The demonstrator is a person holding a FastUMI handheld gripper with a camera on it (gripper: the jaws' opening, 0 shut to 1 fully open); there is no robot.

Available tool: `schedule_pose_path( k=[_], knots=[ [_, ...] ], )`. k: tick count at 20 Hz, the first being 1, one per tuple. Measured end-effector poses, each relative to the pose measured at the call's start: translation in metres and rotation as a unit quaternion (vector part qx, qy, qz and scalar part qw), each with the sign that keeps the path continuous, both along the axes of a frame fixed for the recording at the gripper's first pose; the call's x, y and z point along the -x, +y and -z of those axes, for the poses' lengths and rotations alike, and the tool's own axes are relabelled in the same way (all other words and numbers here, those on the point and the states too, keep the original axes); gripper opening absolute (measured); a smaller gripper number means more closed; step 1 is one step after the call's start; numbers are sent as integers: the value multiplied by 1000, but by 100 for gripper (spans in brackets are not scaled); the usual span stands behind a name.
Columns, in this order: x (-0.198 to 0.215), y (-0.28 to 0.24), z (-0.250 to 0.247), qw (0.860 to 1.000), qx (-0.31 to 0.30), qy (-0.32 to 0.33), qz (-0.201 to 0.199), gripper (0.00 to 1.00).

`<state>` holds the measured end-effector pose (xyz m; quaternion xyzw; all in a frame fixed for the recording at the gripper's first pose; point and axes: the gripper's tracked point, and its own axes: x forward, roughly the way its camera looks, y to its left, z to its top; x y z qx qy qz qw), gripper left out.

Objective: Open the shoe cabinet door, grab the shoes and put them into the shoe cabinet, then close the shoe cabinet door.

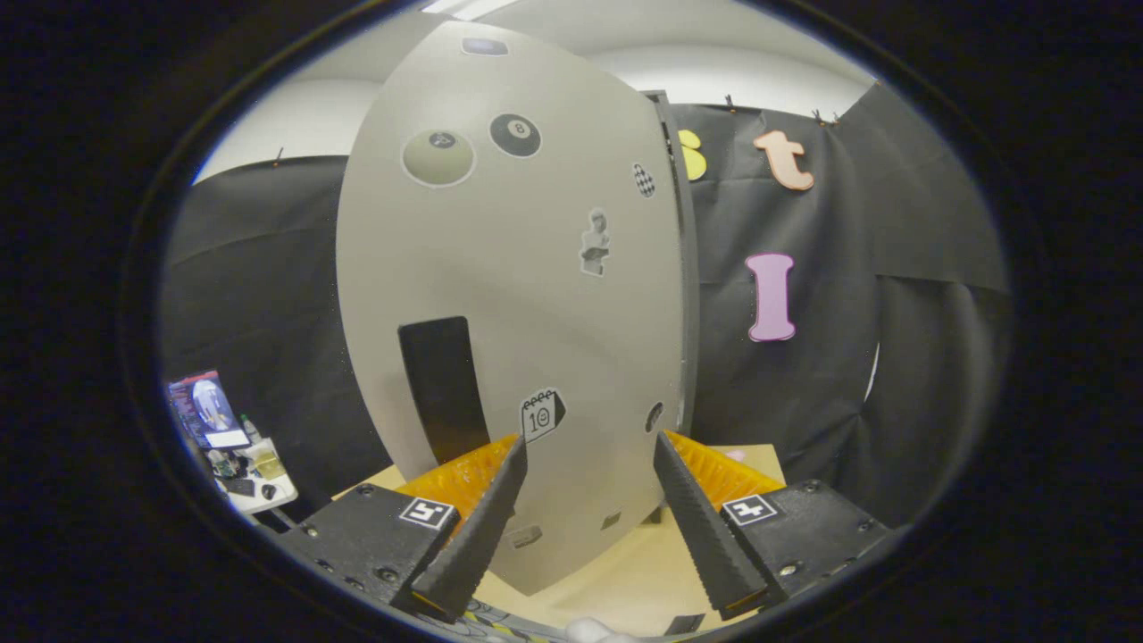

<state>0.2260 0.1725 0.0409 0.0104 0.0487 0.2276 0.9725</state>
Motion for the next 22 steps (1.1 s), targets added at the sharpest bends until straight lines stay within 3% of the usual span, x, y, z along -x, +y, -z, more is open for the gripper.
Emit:
schedule_pose_path(
  k=[6, 22],
  knots=[
    [-10, 76, 4, 999, -17, 10, -26, 96],
    [11, 111, 3, 999, 11, -9, 50, 99]
  ],
)
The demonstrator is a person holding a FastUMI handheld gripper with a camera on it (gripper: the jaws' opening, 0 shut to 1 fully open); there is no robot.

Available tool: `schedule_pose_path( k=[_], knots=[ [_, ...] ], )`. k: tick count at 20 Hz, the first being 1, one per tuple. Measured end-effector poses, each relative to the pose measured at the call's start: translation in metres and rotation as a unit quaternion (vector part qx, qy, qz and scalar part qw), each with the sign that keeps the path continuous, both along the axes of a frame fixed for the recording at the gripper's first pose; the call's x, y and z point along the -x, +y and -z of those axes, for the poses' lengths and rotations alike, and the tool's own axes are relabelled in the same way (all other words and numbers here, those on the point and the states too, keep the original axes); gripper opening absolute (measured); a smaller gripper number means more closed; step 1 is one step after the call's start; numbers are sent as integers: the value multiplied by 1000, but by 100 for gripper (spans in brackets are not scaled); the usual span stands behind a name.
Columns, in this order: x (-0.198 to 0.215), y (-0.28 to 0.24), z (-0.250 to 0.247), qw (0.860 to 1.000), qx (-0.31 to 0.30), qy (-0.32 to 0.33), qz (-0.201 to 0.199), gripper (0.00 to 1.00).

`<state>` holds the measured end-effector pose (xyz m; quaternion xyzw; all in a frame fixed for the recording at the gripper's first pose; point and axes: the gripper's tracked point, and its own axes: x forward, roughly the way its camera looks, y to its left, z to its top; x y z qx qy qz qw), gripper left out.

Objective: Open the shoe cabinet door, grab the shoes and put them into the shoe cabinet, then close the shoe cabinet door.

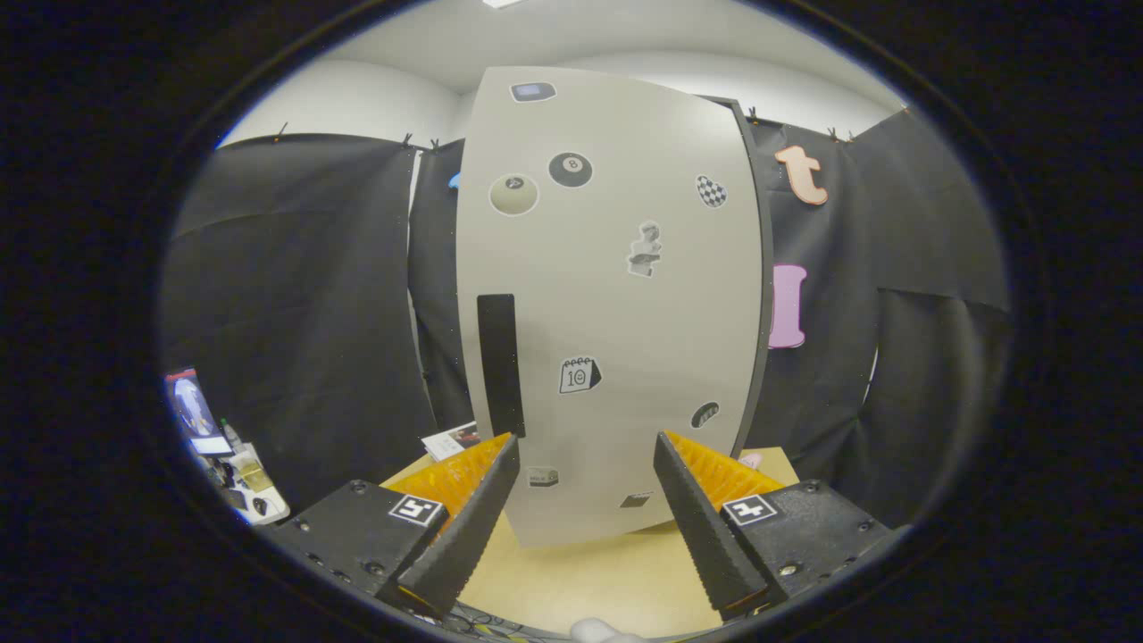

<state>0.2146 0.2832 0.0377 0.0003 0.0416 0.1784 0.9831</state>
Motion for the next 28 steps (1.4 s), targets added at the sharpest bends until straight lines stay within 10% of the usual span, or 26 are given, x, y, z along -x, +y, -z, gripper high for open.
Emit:
schedule_pose_path(
  k=[28],
  knots=[
    [122, -91, -9, 986, -20, -32, 163, 99]
  ],
)
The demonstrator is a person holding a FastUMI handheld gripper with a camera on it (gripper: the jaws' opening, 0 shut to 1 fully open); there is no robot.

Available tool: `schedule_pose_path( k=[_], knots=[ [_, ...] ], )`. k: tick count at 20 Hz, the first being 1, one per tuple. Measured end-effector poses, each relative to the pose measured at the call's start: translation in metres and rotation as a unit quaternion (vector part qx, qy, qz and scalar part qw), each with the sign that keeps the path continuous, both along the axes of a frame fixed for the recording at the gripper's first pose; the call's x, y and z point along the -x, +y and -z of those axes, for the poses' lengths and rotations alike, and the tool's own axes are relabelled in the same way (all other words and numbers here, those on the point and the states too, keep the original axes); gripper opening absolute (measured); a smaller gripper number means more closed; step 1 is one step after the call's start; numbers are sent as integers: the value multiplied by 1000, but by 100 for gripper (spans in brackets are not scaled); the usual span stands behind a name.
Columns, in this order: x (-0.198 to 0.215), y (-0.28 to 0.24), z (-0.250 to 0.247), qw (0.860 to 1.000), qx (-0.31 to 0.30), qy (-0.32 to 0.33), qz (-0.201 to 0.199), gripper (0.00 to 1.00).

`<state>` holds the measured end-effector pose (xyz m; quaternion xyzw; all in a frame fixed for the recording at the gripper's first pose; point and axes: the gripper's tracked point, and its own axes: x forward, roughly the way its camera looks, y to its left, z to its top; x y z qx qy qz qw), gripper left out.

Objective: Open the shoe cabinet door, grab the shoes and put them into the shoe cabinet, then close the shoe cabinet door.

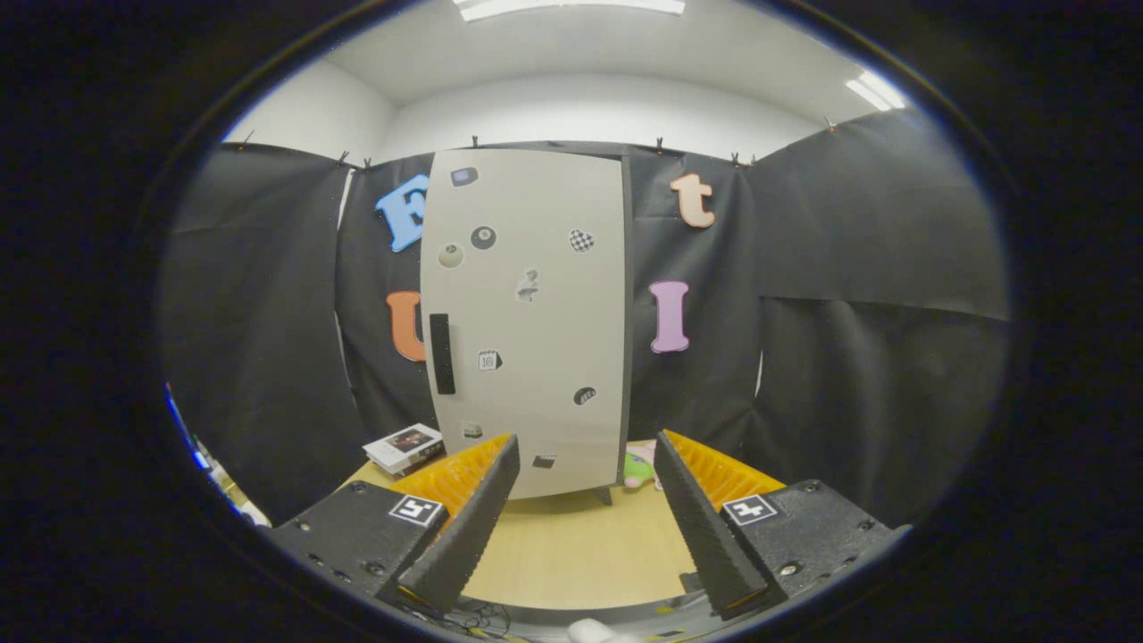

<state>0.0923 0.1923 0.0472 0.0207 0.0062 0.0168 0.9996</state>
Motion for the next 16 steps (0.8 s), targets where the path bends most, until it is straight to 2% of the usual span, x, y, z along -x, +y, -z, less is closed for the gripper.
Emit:
schedule_pose_path(
  k=[16],
  knots=[
    [-4, -10, 2, 1000, -19, -6, 23, 99]
  ],
)
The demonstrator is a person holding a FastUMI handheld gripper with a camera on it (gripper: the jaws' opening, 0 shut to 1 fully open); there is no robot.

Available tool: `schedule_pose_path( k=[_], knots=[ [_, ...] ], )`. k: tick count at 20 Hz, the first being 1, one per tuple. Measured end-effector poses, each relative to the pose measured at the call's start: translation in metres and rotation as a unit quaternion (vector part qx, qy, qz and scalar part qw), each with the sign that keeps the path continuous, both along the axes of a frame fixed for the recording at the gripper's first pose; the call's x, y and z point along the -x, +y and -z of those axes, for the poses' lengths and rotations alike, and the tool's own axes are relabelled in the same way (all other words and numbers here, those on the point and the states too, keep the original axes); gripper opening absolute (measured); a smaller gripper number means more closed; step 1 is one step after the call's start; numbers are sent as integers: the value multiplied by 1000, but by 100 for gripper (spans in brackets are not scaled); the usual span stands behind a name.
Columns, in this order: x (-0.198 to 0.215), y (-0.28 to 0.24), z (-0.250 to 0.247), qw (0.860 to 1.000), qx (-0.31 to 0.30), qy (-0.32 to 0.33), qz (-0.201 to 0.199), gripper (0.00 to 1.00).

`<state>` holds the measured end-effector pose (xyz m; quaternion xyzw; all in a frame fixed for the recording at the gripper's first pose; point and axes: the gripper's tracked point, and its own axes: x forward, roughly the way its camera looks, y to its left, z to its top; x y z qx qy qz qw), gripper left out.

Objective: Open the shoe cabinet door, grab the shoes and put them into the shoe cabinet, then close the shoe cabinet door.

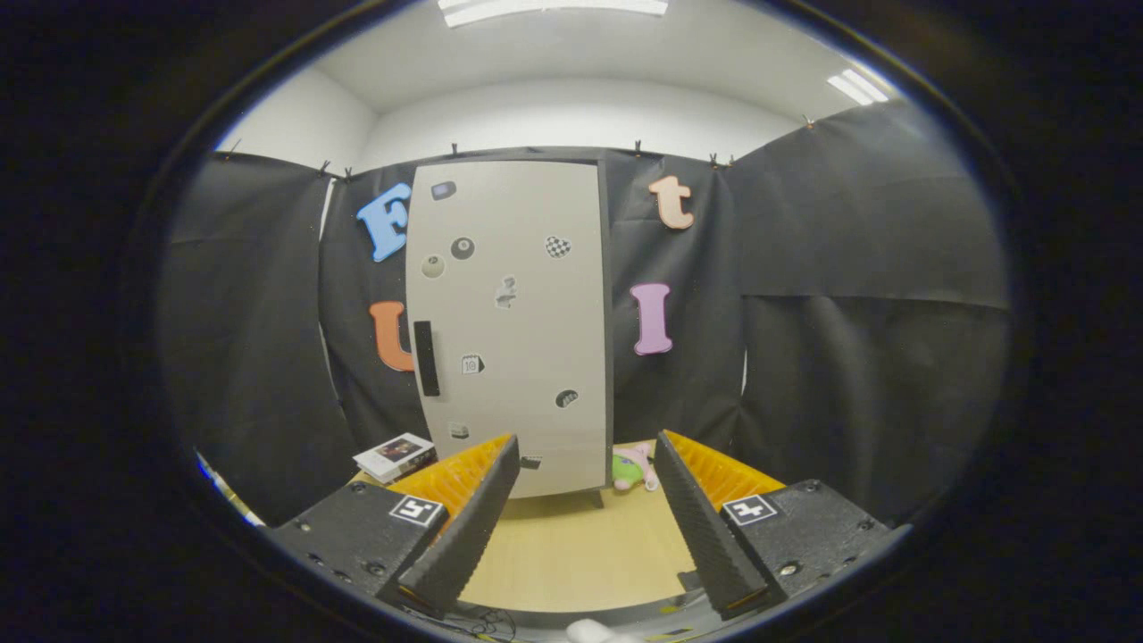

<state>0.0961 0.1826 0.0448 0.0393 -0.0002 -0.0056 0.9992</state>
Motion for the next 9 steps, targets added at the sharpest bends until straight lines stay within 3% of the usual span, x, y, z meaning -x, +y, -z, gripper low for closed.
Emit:
schedule_pose_path(
  k=[9],
  knots=[
    [1, 8, -2, 1000, 6, -3, 0, 99]
  ],
)
